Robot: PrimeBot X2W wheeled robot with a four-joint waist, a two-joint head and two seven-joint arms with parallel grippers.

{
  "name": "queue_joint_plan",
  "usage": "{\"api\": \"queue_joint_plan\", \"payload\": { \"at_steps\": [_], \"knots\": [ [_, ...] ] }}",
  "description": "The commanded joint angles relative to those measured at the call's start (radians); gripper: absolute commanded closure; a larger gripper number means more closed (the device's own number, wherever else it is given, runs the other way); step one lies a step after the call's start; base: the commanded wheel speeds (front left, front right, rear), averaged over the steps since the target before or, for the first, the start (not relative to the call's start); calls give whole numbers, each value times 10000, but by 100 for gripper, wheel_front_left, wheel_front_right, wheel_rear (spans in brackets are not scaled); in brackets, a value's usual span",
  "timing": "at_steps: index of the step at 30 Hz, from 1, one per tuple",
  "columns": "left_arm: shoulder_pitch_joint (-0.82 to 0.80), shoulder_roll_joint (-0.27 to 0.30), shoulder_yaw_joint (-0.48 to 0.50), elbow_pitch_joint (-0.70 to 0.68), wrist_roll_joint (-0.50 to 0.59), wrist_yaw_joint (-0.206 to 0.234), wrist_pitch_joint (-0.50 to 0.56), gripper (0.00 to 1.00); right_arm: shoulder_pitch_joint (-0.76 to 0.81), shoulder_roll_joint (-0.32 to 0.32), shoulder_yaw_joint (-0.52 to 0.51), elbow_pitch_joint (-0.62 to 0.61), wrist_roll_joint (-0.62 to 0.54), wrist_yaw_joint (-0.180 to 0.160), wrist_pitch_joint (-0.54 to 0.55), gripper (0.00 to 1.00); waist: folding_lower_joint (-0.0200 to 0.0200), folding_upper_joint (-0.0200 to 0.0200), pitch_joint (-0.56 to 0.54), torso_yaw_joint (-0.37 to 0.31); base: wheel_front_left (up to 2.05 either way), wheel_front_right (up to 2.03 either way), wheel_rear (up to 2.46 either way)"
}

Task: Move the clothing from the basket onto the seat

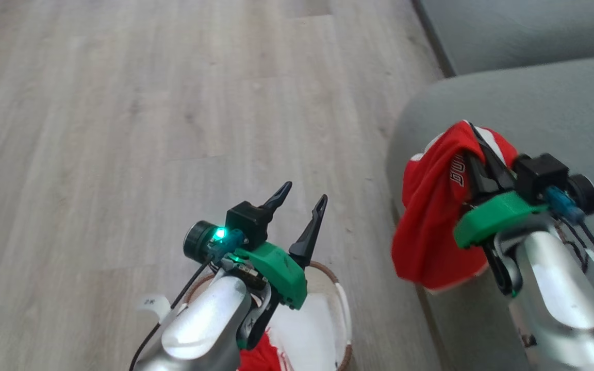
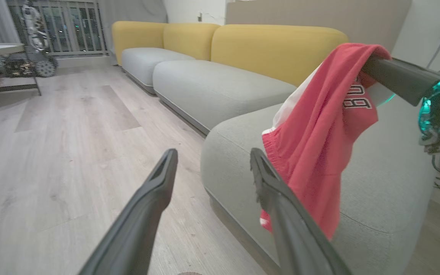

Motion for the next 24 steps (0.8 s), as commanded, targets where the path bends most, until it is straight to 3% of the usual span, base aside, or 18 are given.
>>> {"api": "queue_joint_plan", "payload": {
  "at_steps": [1,15,24],
  "knots": [
    [-355,75,276,-277,-9,-39,-128,0,-48,-97,5,-519,-90,71,-55,100,0,0,175,-595,0,0,0],
    [-68,39,152,-888,255,-46,-136,0,-234,-343,156,-1261,-31,71,23,100,0,0,829,-2758,0,0,0],
    [-232,37,43,-1028,404,79,-136,0,-1059,-607,384,-1049,180,71,185,100,0,0,1439,-2933,0,0,0]
  ]
}}
